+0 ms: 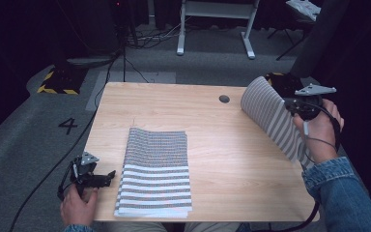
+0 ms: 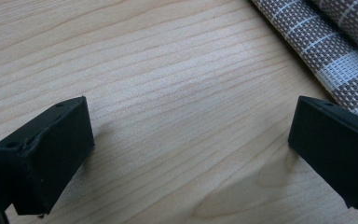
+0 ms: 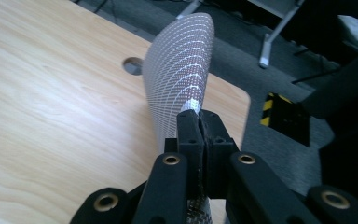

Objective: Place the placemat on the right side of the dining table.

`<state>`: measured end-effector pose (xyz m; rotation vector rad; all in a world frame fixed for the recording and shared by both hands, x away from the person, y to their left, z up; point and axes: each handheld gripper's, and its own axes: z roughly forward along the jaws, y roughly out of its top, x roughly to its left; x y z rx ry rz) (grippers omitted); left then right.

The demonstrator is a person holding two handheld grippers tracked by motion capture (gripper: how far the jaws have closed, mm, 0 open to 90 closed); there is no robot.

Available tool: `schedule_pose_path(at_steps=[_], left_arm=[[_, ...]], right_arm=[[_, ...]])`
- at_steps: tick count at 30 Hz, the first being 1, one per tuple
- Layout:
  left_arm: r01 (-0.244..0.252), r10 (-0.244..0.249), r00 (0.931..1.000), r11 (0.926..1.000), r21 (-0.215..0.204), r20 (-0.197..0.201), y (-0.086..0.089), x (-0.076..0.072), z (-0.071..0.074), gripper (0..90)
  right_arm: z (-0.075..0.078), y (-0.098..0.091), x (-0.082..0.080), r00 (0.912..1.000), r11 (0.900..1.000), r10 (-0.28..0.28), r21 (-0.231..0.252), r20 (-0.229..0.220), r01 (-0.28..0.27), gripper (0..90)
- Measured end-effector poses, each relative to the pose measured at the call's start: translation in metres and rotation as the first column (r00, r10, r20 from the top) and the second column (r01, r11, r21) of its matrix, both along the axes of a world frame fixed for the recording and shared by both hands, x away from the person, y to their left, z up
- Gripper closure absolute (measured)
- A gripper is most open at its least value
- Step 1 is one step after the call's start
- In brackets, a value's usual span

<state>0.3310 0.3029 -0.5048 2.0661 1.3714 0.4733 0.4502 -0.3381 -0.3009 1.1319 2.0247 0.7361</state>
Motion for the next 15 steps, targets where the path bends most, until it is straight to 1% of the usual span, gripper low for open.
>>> schedule_pose_path(at_steps=[2,3,5,7,8,12,13,15], left_arm=[[0.004,-0.004,1.0,1.0,0.001,-0.004,0.0,0.0,0.0,0.1],[0.004,-0.004,1.0,1.0,0.001,-0.004,0.0,0.0,0.0,0.1],[0.004,-0.004,1.0,1.0,0.001,-0.003,0.0,0.001,0.0,0.1],[0.004,-0.004,1.0,1.0,0.001,-0.003,0.0,0.001,0.0,0.1],[0.004,-0.004,1.0,1.0,0.001,-0.003,0.0,0.001,0.0,0.1],[0.004,-0.004,1.0,1.0,0.001,-0.003,0.0,0.001,0.0,0.1],[0.004,-0.004,1.0,1.0,0.001,-0.003,0.0,0.001,0.0,0.1],[0.004,-0.004,1.0,1.0,0.001,-0.003,0.0,0.001,0.0,0.1]], right_arm=[[-0.002,0.006,-0.004,0.9998,0.9996,0.02,0.021,-0.007,-0.02,88.3],[-0.002,0.006,-0.004,0.9998,0.9996,0.02,0.021,-0.007,-0.02,88.3],[-0.004,0.012,-0.007,0.999,0.9978,0.042,0.052,-0.018,-0.041,87.8],[-0.008,0.02,-0.011,0.997,0.9949,0.071,0.074,-0.03,-0.069,87.3],[-0.009,0.023,-0.012,0.9964,0.9937,0.077,0.085,-0.036,-0.073,87.1],[-0.016,0.031,-0.014,0.9929,0.9882,0.107,0.116,-0.053,-0.1,85.9],[-0.016,0.031,-0.014,0.9929,0.9882,0.107,0.116,-0.053,-0.1,85.9],[-0.021,0.035,-0.015,0.9907,0.9854,0.121,0.128,-0.062,-0.113,85.2]])
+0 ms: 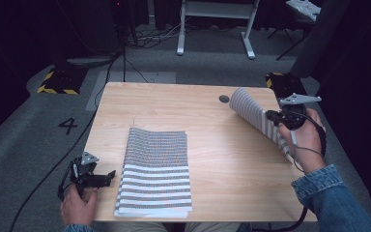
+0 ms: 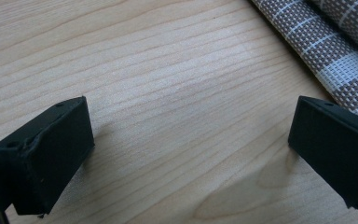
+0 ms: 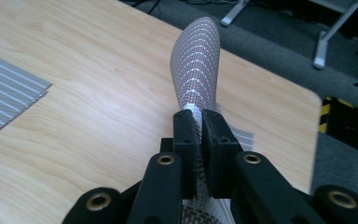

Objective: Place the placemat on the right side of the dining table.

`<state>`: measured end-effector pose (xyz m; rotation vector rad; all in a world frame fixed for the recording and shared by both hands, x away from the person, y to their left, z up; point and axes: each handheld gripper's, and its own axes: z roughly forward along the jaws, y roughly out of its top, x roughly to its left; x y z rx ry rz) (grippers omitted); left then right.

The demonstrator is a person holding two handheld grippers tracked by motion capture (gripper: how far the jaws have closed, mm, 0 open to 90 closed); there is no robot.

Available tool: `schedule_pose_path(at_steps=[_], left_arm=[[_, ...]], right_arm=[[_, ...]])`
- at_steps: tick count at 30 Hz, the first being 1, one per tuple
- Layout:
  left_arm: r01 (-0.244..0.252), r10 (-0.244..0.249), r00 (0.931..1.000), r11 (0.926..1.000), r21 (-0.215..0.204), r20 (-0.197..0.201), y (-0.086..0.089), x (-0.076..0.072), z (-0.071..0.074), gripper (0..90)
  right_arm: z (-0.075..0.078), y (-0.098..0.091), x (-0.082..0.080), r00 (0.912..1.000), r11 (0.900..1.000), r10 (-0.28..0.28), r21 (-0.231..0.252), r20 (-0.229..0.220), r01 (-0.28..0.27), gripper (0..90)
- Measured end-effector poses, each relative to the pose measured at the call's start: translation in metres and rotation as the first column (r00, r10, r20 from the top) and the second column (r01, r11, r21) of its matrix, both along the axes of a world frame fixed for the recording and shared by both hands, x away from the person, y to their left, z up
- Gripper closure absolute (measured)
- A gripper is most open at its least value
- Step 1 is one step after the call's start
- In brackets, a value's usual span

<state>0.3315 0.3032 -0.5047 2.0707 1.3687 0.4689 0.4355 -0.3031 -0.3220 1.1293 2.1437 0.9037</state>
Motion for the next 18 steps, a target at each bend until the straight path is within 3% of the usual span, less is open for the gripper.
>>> schedule_pose_path(at_steps=[2,5,6,7,8,10,13,18], left_arm=[[0.0,0.0,1.0,1.0,0.0,0.0,0.0,0.0,0.0,0.1],[0.0,0.0,1.0,1.0,0.0,0.0,0.0,0.0,0.0,0.1],[0.0,0.0,1.0,1.0,0.0,0.0,0.0,0.0,0.0,0.1],[0.0,0.0,1.0,1.0,0.0,0.0,0.0,0.0,0.0,0.1],[0.0,0.0,1.0,1.0,0.0,0.0,0.0,0.0,0.0,0.1],[0.0,0.0,1.0,1.0,0.0,0.0,0.0,0.0,0.0,0.1],[0.0,0.0,1.0,1.0,0.0,0.0,0.0,0.0,0.0,0.1],[-0.001,0.001,1.0,1.0,0.0,0.0,0.0,0.0,0.0,0.1]], right_arm=[[-0.009,0.007,-0.001,0.9992,0.9994,0.02,0.029,-0.033,-0.019,82.1],[-0.02,0.014,-0.002,0.9942,0.994,0.058,0.097,-0.091,-0.049,63.9],[-0.02,0.014,-0.002,0.9942,0.994,0.058,0.097,-0.091,-0.049,63.9],[-0.023,0.017,-0.003,0.9912,0.9883,0.076,0.14,-0.108,-0.06,54.7],[-0.026,0.02,-0.005,0.981,0.9757,0.113,0.204,-0.158,-0.079,46.7],[-0.026,0.02,-0.007,0.9805,0.9721,0.119,0.22,-0.156,-0.083,44.4],[-0.019,0.015,-0.012,0.9878,0.9734,0.106,0.215,-0.114,-0.08,41.0],[-0.011,-0.001,-0.019,0.9968,0.9771,0.042,0.211,-0.068,-0.027,39.9]])
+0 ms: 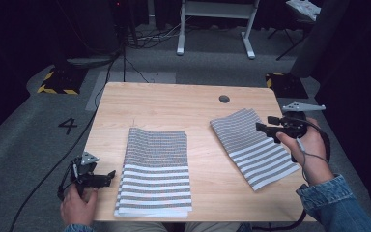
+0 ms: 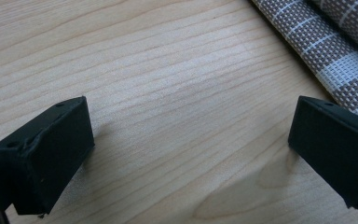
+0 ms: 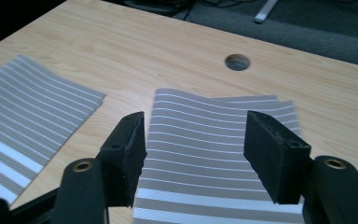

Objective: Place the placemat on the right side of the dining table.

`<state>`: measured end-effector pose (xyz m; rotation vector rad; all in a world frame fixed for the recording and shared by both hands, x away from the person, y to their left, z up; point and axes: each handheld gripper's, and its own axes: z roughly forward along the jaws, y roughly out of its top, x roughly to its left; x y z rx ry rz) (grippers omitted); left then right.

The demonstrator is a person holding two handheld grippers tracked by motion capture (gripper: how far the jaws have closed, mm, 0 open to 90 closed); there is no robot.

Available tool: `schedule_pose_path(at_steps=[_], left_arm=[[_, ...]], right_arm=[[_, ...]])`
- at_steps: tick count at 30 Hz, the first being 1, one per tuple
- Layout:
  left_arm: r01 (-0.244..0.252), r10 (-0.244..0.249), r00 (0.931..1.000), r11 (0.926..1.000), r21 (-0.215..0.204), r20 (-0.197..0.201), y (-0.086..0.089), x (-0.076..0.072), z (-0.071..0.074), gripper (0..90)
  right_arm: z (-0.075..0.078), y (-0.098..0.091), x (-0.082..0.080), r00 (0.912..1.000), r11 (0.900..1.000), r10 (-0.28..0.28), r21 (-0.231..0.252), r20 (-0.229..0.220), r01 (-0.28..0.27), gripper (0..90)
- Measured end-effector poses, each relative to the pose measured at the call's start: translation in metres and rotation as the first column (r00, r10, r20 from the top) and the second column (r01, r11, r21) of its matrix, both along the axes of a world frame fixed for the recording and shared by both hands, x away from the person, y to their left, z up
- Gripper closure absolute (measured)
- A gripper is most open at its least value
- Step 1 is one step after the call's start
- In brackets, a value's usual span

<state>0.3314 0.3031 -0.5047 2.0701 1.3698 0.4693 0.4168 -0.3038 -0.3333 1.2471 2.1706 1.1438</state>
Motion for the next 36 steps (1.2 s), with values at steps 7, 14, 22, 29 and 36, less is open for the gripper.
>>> schedule_pose_path(at_steps=[7,14,22,29,36], left_arm=[[0.0,0.0,1.0,1.0,0.0,0.0,0.0,0.0,0.0,0.1],[0.0,0.0,1.0,1.0,0.0,0.0,0.0,0.0,0.0,0.1],[0.0,0.0,1.0,1.0,0.002,-0.001,0.0,0.0,0.0,0.1],[0.001,-0.001,1.0,1.0,-0.001,-0.002,0.0,0.0,0.0,0.1],[0.001,-0.001,1.0,1.0,-0.001,-0.002,0.0,0.0,0.0,0.1]], right_arm=[[-0.014,-0.032,-0.008,0.9946,0.9943,-0.104,-0.025,-0.002,0.104,39.9],[-0.038,-0.052,-0.016,0.9861,0.9855,-0.166,-0.037,-0.01,0.166,39.7],[-0.086,-0.084,-0.024,0.9594,0.96,-0.273,-0.085,-0.072,0.267,39.4],[-0.119,-0.103,-0.03,0.9295,0.9349,-0.347,-0.126,-0.126,0.332,38.3],[-0.148,-0.122,-0.035,0.9025,0.9183,-0.389,-0.154,-0.184,0.365,37.0]])
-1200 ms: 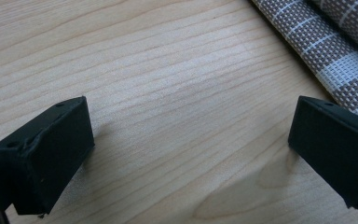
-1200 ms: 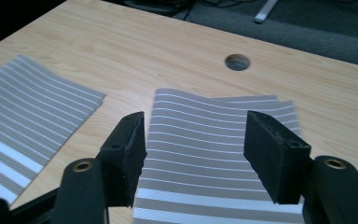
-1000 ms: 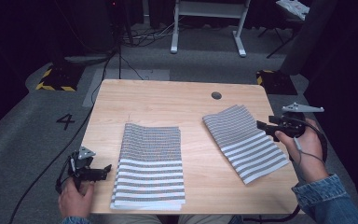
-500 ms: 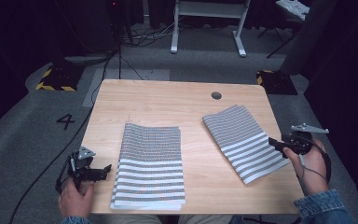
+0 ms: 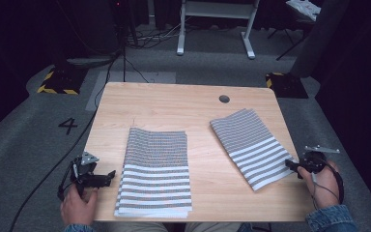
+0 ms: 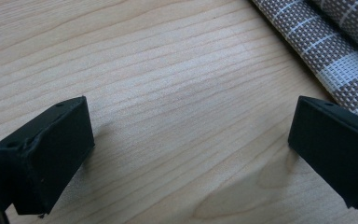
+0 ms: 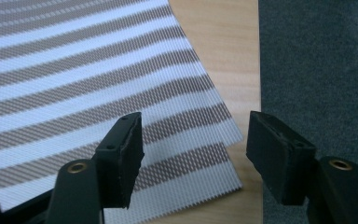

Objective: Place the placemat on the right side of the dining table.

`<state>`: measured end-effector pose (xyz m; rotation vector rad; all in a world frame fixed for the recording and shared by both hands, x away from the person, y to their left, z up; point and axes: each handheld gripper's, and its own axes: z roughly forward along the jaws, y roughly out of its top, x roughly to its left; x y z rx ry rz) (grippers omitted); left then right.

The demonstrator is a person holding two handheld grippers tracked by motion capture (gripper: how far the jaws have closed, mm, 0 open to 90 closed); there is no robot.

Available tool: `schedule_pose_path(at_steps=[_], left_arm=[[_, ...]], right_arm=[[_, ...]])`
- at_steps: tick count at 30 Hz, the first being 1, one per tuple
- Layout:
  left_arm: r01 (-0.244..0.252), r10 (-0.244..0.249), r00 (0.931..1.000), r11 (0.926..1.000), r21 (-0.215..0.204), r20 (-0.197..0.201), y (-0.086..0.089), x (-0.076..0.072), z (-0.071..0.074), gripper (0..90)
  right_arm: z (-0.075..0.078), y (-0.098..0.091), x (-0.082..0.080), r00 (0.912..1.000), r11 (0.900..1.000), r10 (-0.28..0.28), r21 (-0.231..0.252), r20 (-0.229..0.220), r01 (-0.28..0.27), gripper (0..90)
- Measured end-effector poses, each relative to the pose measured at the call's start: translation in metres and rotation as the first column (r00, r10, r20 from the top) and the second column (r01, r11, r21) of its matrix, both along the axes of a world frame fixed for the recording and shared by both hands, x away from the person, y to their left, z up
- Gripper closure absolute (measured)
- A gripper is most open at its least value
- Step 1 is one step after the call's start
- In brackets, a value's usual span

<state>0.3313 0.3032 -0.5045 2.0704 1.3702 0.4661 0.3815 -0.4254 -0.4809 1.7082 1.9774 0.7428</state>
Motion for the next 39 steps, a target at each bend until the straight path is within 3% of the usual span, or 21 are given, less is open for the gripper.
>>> schedule_pose_path(at_steps=[6,14,16,18,19,27,31,34,37,38,39], left_arm=[[0.0,0.0,1.0,1.0,0.0,0.0,0.0,0.0,0.0,0.1],[0.0,0.0,1.0,1.0,0.0,0.0,0.0,0.0,0.0,0.1],[0.0,0.0,1.0,1.0,0.001,0.0,0.0,0.0,0.0,0.1],[0.0,0.0,1.0,1.0,0.0,0.0,0.0,0.0,0.0,0.1],[-0.002,0.002,1.0,1.0,0.001,0.001,0.0,0.0,0.0,0.1],[-0.001,0.001,1.0,1.0,0.001,0.001,0.0,0.0,0.0,0.1],[-0.002,0.002,1.0,1.0,0.001,0.001,0.0,0.0,0.0,0.1],[-0.002,0.002,1.0,1.0,0.001,0.001,0.0,0.0,0.0,0.1],[-0.002,0.002,1.0,1.0,0.001,0.001,0.0,0.0,0.0,0.1],[-0.002,0.002,1.0,1.0,0.001,0.001,0.0,0.0,0.0,0.1],[-0.002,0.002,1.0,1.0,0.001,0.001,0.0,0.0,0.0,0.1]], right_arm=[[-0.006,-0.001,-0.002,0.9999,1.0,-0.002,-0.006,0.016,0.002,37.1],[-0.003,0.011,-0.006,0.9999,0.9999,-0.013,-0.004,0.004,0.013,63.4],[0.0,0.022,-0.005,1.0,0.9977,-0.005,-0.068,-0.005,0.004,71.1],[0.001,0.026,-0.005,0.9999,0.9965,-0.002,-0.084,-0.011,0.001,74.4],[0.004,0.031,-0.005,0.9997,0.9945,0.015,-0.103,-0.017,-0.017,82.3],[0.025,0.039,-0.01,0.9971,0.9906,0.067,-0.122,0.035,-0.062,86.3],[0.047,0.05,-0.016,0.9878,0.9908,0.112,-0.088,0.108,-0.103,86.4],[0.057,0.056,-0.02,0.9808,0.9885,0.139,-0.08,0.137,-0.129,86.5],[0.075,0.074,-0.028,0.9614,0.9779,0.204,-0.081,0.184,-0.192,86.5],[0.075,0.074,-0.028,0.9614,0.9779,0.204,-0.081,0.184,-0.192,86.5],[0.082,0.085,-0.033,0.9482,0.9686,0.245,-0.095,0.202,-0.23,86.5]])
